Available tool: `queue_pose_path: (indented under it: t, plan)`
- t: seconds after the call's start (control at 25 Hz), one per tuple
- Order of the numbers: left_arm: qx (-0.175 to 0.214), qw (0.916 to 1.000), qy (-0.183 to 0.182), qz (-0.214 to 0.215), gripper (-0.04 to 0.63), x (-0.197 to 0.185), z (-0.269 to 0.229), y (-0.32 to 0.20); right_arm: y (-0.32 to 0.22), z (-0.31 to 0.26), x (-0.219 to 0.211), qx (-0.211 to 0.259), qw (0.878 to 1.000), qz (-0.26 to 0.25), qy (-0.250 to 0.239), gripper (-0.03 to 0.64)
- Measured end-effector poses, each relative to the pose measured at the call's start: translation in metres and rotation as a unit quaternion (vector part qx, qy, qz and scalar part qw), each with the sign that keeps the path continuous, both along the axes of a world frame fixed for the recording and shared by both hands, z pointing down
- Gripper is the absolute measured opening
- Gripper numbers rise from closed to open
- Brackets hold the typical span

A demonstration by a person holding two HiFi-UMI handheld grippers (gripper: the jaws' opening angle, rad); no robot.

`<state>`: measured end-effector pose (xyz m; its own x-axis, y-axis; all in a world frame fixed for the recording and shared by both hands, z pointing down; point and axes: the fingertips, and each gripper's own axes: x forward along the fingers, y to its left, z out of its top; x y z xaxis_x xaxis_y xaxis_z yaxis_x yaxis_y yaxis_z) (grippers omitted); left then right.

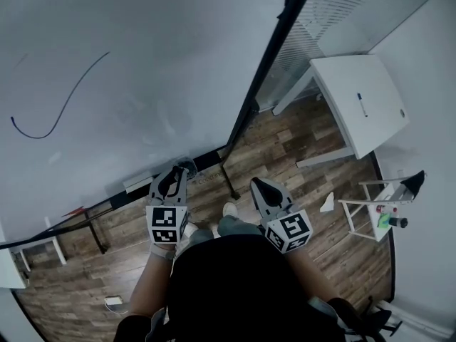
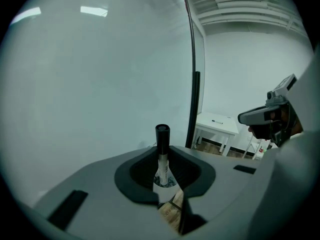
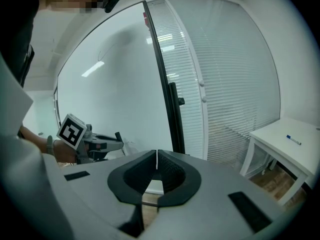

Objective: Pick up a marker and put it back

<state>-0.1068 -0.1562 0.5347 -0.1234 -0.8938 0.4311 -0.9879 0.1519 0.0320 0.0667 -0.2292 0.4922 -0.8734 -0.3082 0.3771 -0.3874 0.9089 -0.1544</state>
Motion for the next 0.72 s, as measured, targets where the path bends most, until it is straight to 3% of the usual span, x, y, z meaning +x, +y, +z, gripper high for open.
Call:
queue_pose_path:
  t: [0.72]
  plan:
    - [-0.044,0.9990,0.013,-0.003,0.078,0.005,0.035,0.003,0.003,0.009,0.022,-0.004,1.000,0.021,0.013,0.031]
